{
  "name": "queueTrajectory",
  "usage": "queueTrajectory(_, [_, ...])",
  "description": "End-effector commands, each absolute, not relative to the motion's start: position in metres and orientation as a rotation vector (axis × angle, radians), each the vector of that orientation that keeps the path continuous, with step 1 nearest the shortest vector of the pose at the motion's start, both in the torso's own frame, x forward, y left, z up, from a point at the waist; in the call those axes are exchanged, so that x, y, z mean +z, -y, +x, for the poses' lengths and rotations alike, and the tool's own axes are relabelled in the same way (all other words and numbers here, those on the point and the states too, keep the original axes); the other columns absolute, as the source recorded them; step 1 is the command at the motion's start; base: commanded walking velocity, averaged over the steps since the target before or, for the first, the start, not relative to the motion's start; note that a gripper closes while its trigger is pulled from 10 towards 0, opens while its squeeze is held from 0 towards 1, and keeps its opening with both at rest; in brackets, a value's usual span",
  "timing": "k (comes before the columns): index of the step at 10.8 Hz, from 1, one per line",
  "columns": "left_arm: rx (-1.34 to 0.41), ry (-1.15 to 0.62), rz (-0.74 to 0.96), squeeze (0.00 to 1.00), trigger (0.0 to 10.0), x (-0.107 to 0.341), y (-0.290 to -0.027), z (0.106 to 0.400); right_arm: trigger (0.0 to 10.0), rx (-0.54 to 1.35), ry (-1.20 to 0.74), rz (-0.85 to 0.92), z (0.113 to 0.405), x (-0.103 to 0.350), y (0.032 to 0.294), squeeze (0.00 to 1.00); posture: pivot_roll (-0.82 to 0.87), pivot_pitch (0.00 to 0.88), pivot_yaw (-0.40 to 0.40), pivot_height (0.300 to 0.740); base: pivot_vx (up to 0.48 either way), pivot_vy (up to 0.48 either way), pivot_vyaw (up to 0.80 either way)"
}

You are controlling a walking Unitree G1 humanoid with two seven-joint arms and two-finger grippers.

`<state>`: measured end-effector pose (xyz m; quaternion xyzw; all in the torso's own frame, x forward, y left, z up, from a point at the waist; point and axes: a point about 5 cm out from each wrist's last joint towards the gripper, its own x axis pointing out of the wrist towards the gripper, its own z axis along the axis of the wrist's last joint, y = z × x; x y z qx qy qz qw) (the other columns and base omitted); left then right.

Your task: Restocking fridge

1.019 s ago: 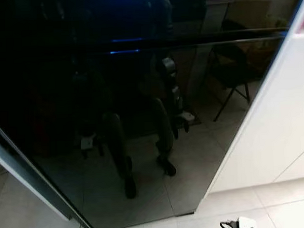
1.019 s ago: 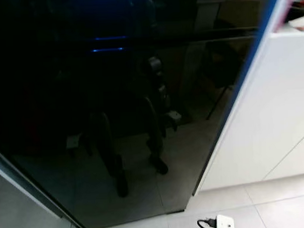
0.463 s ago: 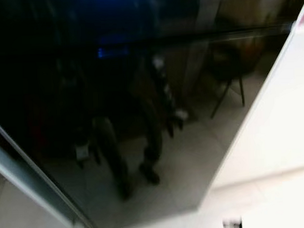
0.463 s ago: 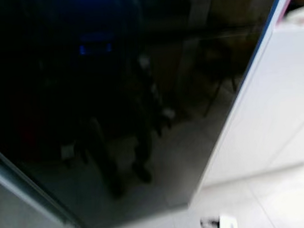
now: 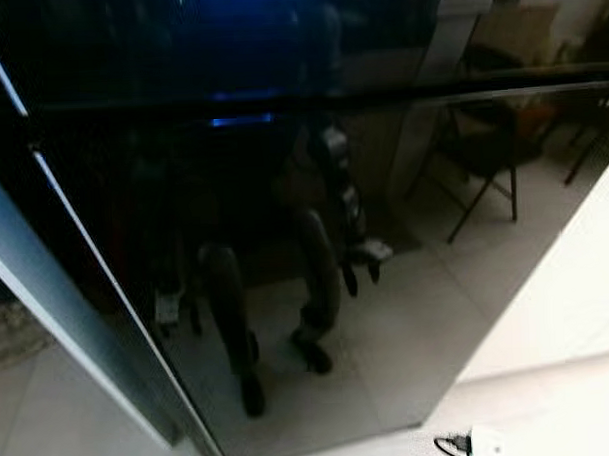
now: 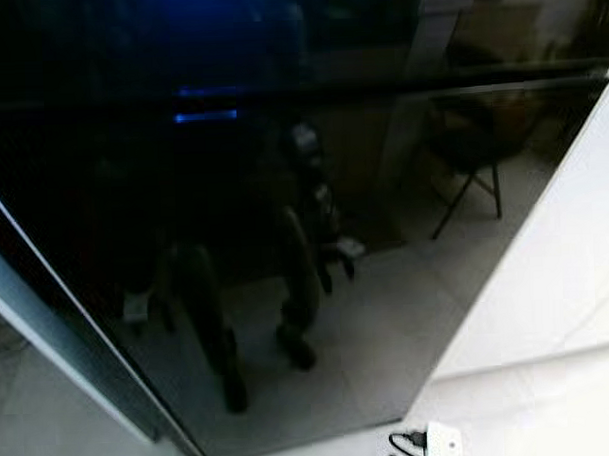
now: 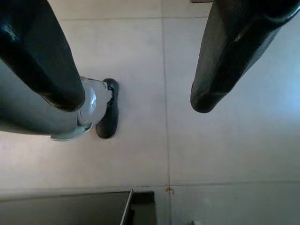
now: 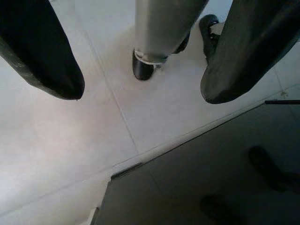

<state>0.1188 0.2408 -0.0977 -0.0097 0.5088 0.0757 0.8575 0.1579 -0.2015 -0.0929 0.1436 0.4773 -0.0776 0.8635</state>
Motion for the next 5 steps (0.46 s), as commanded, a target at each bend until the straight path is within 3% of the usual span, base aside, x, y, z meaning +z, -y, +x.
queueTrajectory(1, [0.151,-1.081,-0.041,0.00,10.0,-0.0995,-0.2351,0.1182,10.0,-0.190,-1.013,0.299,0.1518,-0.0942,0.2081,0.00,0.09,0.000,-0.024,0.740,0.000,0.319,0.00])
queueTrajectory(3, [0.150,-1.082,-0.040,0.00,10.0,-0.0995,-0.2352,0.1181,10.0,-0.189,-1.014,0.299,0.1517,-0.0943,0.2079,0.00,0.09,0.000,-0.024,0.740,0.000,0.313,0.00])
queueTrajectory(5, [0.146,-1.079,-0.033,0.00,10.0,-0.0992,-0.2355,0.1187,10.0,-0.188,-1.016,0.300,0.1519,-0.0944,0.2077,0.00,0.09,0.000,-0.022,0.740,0.000,0.000,0.00])
